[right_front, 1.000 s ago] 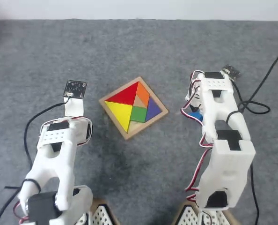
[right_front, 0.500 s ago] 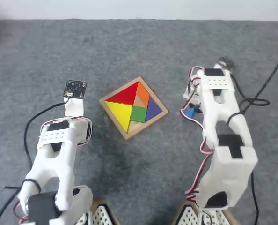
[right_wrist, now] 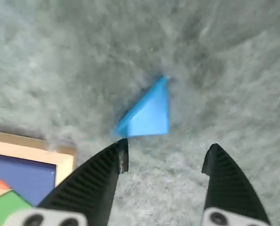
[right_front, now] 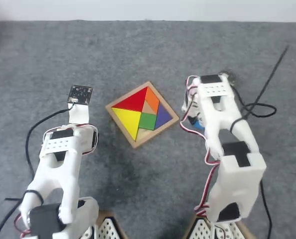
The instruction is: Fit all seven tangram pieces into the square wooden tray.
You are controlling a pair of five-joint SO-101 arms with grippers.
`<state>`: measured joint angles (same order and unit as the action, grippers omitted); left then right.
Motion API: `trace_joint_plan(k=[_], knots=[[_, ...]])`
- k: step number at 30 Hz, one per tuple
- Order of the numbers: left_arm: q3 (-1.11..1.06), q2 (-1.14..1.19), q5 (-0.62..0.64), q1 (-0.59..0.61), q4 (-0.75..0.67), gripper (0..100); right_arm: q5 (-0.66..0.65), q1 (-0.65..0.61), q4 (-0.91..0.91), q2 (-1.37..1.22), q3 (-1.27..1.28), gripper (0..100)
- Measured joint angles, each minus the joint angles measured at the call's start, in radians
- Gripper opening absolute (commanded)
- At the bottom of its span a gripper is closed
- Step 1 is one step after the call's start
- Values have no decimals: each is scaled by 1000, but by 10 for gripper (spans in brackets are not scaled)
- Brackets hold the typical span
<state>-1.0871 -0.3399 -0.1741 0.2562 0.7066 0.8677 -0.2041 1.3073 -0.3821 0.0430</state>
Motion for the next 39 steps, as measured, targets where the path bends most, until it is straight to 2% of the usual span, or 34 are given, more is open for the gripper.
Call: trace_joint_plan(k=[6,16,29,34,39], knots=[[0,0,0,0,0,123,-15,-6,-29,-75,0,136],[0,0,0,0,0,123,81,-2,-78,-83,-2,143],[0,0,0,0,0,123,84,77,-115,-100,-98,128],[0,0,0,0,0,123,26,83,-138,-100,-98,19],[0,0,0,0,0,123,-26,123,-186,-100,-100,17]])
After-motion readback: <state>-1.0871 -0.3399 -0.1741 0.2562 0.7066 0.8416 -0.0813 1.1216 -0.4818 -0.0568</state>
